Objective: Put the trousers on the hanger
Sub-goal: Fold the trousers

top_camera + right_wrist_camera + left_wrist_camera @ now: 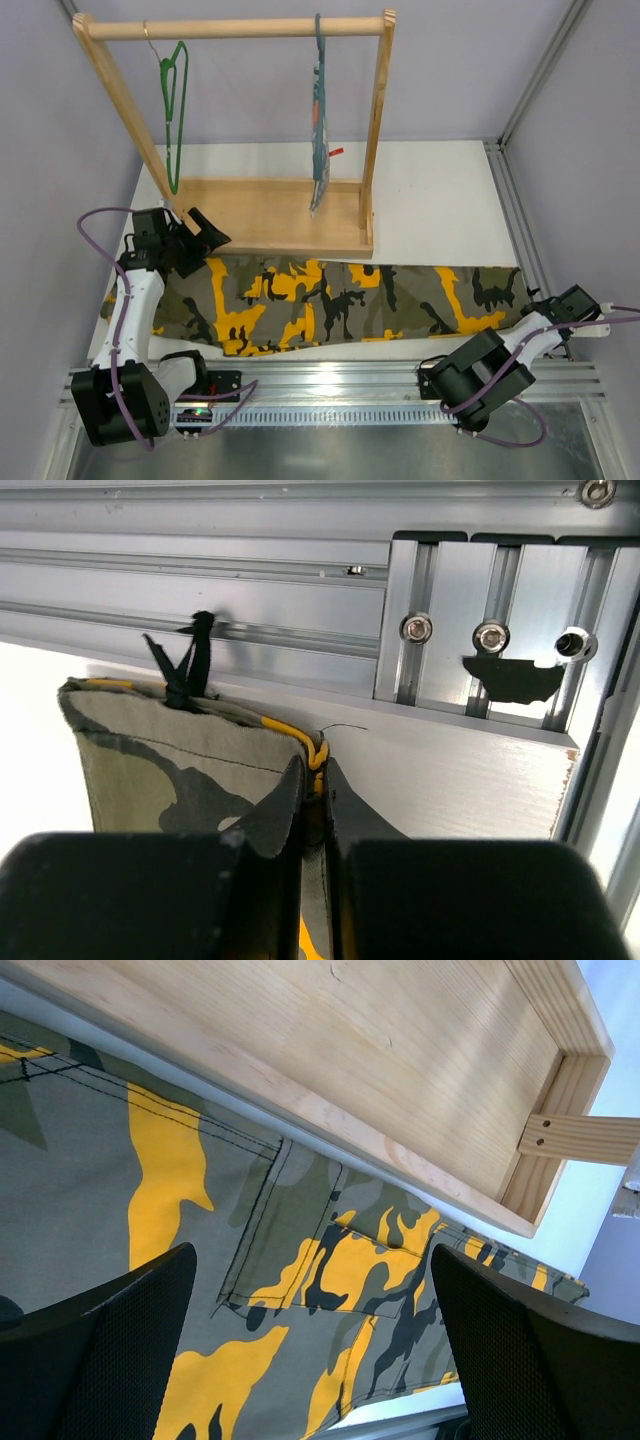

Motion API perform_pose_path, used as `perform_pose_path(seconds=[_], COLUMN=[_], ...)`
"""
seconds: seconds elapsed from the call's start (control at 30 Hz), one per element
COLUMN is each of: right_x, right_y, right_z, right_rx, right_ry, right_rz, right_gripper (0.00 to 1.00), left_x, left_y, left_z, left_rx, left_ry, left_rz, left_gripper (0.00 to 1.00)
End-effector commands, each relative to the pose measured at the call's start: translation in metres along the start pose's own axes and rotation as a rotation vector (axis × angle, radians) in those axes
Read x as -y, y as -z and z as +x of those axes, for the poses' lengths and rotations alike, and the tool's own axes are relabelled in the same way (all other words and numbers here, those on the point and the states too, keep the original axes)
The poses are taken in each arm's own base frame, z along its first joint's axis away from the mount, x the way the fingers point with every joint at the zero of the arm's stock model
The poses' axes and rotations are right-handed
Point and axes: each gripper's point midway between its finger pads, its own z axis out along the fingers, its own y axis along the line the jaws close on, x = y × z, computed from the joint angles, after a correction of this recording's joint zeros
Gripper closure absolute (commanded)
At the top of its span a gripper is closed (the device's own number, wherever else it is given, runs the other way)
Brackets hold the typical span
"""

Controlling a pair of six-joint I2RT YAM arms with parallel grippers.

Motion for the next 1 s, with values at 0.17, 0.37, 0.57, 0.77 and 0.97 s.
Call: perform_pose_path(seconds=[0.17,0.37,0.57,0.77,0.97], right_x=[-0.074,-0.120,-0.106,-0.086,-0.125], right_y=[0.049,0.087,0.129,0.140,0.174], right_z=[-0.026,0.079,0.202,0.237,0.230], right_rx=[0.137,-0.054,-0.333,-0.336,-0.304], right_ry=[0.264,0.576,0.781,0.982,1.107], right_rz=[-0.138,-0.353,-0.492,-0.416,-0.547], right_gripper=[0.96,0.96,0.96,0.58,0.45], left_x=[0.013,0.014,0.011,0.004,0.002], left_y=[0.003,0.004,0.005,0.006,0.007], left_z=[-0.014,-0.016,-0.014,-0.012,-0.010], left_rx=[0.041,0.035,0.051,0.055,0.058], left_ry=[-0.024,-0.024,-0.015,-0.029,-0.035], left_rz=[0.033,0.026,0.021,-0.003,-0.008], left_gripper=[0.00,0.00,0.00,0.00,0.00])
